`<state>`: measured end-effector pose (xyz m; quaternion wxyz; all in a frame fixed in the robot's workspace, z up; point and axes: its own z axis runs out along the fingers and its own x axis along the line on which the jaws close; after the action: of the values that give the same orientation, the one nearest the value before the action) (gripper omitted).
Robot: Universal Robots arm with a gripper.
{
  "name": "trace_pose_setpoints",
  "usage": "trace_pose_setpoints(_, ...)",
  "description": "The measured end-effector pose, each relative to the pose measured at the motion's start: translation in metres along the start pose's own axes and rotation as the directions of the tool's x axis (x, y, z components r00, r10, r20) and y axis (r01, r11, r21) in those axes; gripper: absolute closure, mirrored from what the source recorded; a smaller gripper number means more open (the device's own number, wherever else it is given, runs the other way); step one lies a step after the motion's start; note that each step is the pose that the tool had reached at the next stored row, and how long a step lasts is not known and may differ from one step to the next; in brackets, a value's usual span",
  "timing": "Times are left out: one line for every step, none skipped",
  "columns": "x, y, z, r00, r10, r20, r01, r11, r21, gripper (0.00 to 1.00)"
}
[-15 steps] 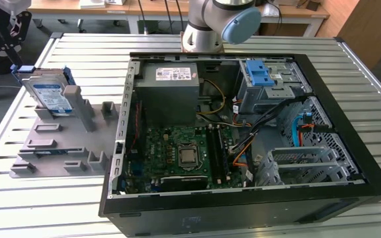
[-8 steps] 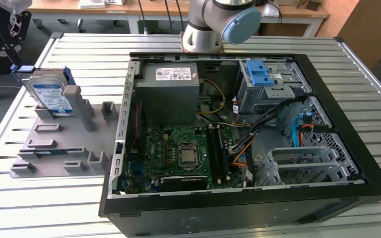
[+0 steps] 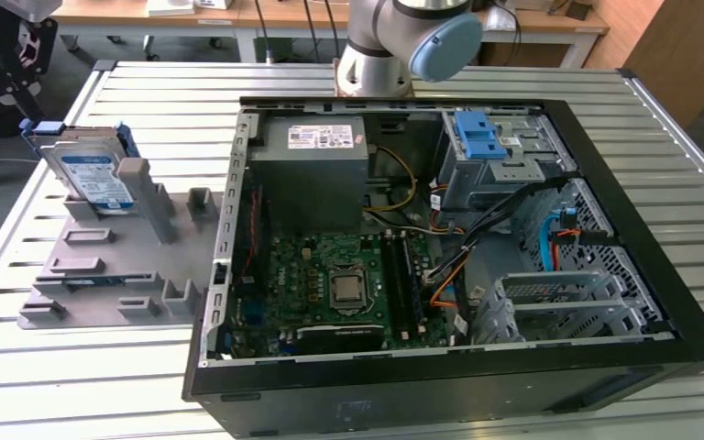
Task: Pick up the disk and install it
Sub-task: 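Pick up the disk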
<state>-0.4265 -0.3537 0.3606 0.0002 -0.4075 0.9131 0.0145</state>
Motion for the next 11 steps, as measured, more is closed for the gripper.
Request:
trace_pose_setpoints(0.0000, 0.0000, 0.0000, 0.9999, -0.011, -0.0001, 0.011, 0.9999, 0.0001, 0.89)
trace_pose_setpoints(0.0000, 0.0000, 0.0000, 0.9998, -0.020, -0.0003, 0.020, 0.9998, 0.0000, 0.89)
trace_pose_setpoints(0.0001, 0.0000, 0.0000, 0.9996, -0.028, -0.0004, 0.028, 0.9996, 0.0000, 0.89)
trace_pose_setpoints(0.0001, 0.0000, -0.0001, 0.9994, -0.035, -0.0006, 0.035, 0.9994, 0.0001, 0.89)
trace_pose_setpoints(0.0001, 0.0000, -0.0001, 0.9991, -0.043, -0.0007, 0.043, 0.9991, 0.0000, 0.89)
trace_pose_setpoints(0.0001, 0.0001, 0.0000, 0.9987, -0.050, -0.0008, 0.050, 0.9987, 0.0000, 0.89)
trace_pose_setpoints(0.0001, 0.0000, 0.0000, 0.9983, -0.058, -0.0008, 0.058, 0.9983, 0.0001, 0.89)
trace_pose_setpoints(0.0001, 0.0000, 0.0000, 0.9979, -0.065, -0.0010, 0.065, 0.9979, 0.0001, 0.89)
trace_pose_setpoints(0.0001, 0.0000, 0.0000, 0.9974, -0.072, -0.0010, 0.072, 0.9974, 0.0002, 0.89)
trace_pose_setpoints(0.0001, 0.0000, 0.0000, 0.9970, -0.078, -0.0011, 0.078, 0.9970, 0.0002, 0.89)
trace_pose_setpoints(0.0001, 0.0000, 0.0000, 0.9965, -0.084, -0.0012, 0.084, 0.9965, 0.0003, 0.89)
